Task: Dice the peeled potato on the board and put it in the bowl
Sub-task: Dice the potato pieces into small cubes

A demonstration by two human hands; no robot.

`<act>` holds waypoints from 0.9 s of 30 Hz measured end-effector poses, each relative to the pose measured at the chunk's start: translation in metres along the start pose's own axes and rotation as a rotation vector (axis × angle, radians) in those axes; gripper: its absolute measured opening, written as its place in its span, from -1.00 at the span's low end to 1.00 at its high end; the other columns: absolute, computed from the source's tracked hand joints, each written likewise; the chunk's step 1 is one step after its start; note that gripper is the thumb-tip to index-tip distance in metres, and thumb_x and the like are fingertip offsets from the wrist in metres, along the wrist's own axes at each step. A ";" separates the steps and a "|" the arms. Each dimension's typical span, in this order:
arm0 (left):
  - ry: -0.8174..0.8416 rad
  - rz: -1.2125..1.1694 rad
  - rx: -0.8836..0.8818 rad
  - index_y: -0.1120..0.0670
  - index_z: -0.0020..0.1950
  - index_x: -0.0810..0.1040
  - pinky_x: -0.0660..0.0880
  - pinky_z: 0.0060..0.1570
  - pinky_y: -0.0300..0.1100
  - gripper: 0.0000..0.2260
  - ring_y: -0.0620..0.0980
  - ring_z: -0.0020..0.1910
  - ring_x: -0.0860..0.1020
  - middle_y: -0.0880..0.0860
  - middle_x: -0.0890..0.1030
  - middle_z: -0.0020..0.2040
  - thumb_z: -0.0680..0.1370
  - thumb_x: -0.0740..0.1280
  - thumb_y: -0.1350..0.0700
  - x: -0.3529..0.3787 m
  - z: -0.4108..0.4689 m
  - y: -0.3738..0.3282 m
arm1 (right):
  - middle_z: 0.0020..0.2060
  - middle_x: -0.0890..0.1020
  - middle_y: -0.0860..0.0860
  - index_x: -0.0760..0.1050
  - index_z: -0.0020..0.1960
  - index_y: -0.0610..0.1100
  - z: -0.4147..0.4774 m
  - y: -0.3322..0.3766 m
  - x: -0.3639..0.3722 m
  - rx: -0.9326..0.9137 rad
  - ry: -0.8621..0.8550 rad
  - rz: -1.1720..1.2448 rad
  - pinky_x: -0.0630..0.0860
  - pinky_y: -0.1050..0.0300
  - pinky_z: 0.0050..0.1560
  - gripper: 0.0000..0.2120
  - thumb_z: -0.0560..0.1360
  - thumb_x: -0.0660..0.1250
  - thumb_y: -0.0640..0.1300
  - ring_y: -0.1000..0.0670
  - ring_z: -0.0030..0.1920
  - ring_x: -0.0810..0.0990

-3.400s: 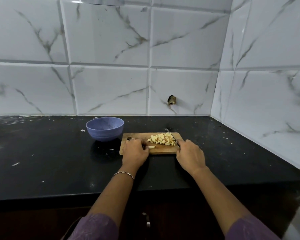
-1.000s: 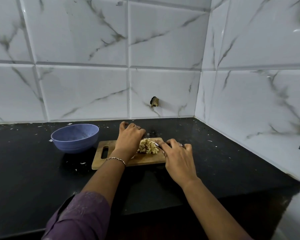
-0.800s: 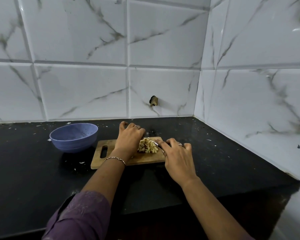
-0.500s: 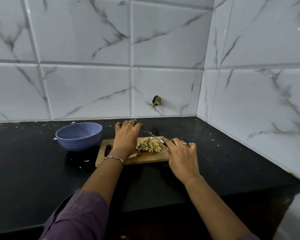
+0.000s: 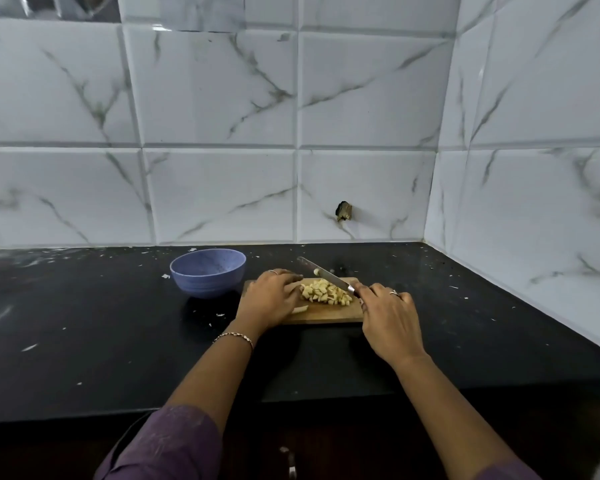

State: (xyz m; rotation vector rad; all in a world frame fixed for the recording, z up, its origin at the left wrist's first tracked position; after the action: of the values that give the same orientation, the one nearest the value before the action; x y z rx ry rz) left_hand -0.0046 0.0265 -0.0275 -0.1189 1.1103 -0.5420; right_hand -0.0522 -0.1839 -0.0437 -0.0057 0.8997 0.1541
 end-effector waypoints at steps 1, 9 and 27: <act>0.056 0.040 0.030 -0.11 0.45 0.43 0.31 0.39 0.06 -0.64 -0.08 0.46 0.30 -0.12 0.39 0.47 0.64 0.20 -0.02 0.004 -0.001 -0.005 | 0.01 0.58 0.06 0.33 0.49 0.04 0.000 0.000 -0.001 0.009 0.006 0.023 0.40 0.06 0.04 -0.56 0.63 0.18 -0.16 0.00 -0.01 0.56; 0.129 0.253 0.134 -0.05 0.63 -0.11 0.07 0.48 0.07 -0.42 -0.11 0.59 -0.08 -0.11 -0.10 0.62 0.65 0.04 0.16 0.024 0.004 -0.038 | 0.11 0.57 0.06 0.24 0.53 0.03 -0.001 -0.002 -0.006 0.033 0.044 0.070 0.43 0.12 0.03 -0.57 0.66 0.07 -0.06 0.04 -0.01 0.57; -0.063 -0.014 -0.221 0.03 0.30 0.54 0.43 0.27 0.00 -0.68 0.08 0.26 0.51 0.08 0.57 0.25 0.58 0.20 0.21 0.005 -0.006 0.011 | 0.02 0.61 0.09 0.42 0.42 0.04 0.002 -0.003 0.001 -0.023 0.014 0.077 0.40 0.07 0.03 -0.64 0.64 0.17 -0.08 0.01 -0.05 0.58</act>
State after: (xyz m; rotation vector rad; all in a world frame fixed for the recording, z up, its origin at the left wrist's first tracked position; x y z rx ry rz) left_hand -0.0038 0.0346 -0.0384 -0.3335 1.1058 -0.4239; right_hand -0.0500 -0.1862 -0.0435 0.0059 0.9129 0.2363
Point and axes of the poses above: each hand's wrist, its own z-axis towards the middle knuckle, its own x-axis out of the palm, y = z × x, the point moved 5 cm from there along z, towards the middle knuckle
